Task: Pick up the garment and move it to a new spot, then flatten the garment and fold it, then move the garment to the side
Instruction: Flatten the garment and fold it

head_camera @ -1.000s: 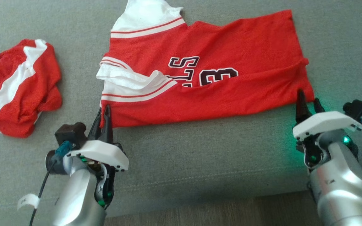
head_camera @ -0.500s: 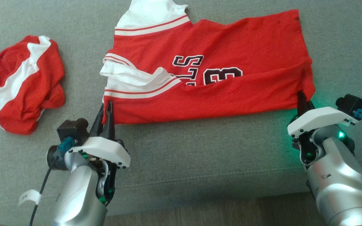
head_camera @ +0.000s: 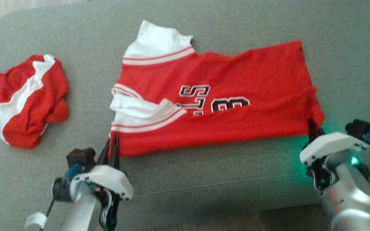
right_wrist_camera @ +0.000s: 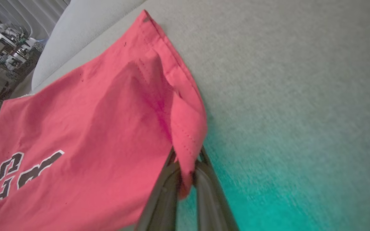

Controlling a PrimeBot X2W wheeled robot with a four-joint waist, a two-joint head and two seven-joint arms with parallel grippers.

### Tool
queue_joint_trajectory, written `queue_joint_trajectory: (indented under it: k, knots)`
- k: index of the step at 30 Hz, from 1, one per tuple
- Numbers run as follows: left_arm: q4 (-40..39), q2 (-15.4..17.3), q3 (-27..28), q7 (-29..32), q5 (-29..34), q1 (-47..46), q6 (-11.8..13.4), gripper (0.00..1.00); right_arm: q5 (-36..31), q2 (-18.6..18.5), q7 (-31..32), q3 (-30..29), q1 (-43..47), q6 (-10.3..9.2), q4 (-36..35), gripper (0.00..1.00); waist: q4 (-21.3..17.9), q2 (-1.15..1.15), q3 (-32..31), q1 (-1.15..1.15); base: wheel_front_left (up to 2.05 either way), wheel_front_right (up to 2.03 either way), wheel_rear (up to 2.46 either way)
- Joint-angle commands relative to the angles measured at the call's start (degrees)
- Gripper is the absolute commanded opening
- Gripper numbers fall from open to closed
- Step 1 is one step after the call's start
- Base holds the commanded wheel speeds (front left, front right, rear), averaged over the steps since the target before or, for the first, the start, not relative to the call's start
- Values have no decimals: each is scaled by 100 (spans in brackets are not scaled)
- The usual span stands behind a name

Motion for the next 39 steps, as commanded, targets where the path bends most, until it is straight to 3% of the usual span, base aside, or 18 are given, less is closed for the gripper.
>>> queue_joint_trajectory:
  k: [1,7,8,9,10,11,12,13,18,25,28,33,39]
  knots:
    - [-78,93,184,-33,-11,8,11,0,14,-96,57,75,72,-2,-175,0,-48,0,-101,0,0,0,0]
    - [106,93,-13,-33,-70,265,-11,0,-64,-58,351,-10,395,-2,-357,0,-144,0,-293,0,0,0,0]
    - [156,93,-50,-33,-76,271,-7,0,-84,-55,380,-40,419,-2,-385,34,-151,0,-308,0,0,0,0]
    - [227,93,-88,-33,-92,270,-2,0,-105,-51,391,-85,439,-2,-410,100,-159,0,-320,0,0,0,0]
    - [306,93,-127,-33,-114,262,7,19,-132,-42,406,-128,452,-2,-435,100,-165,0,-331,0,0,0,0]
    - [406,93,-174,-33,-132,244,17,53,-163,-26,401,-162,454,-2,-484,100,-170,0,-339,0,0,0,0]
    - [406,93,-174,-33,-132,244,17,53,-163,-26,401,-162,454,-2,-484,100,-170,0,-339,0,0,0,0]
    - [512,93,-221,-31,-154,214,22,100,-182,-2,404,-187,456,-2,-544,100,-175,0,-343,0,0,0,0]
    - [452,93,-162,-31,-247,-24,109,100,-331,79,353,-154,513,-2,-1060,100,-172,0,-309,0,0,0,0]
    - [-1188,93,505,-32,-54,-42,115,100,-674,65,-33,143,709,-2,-2372,100,-160,0,-164,0,0,0,0]
    - [-1515,93,609,-32,39,-62,59,100,-667,74,-109,273,835,-2,-2937,100,-193,0,-49,0,0,0,0]
    - [-1267,132,561,-32,368,-559,-116,100,-1009,82,-193,380,867,-2,-3715,100,-335,0,337,0,0,0,0]
    - [-286,482,425,81,635,-1915,-407,100,-1401,215,-206,584,658,-2,-4399,100,-613,0,996,0,0,0,0]
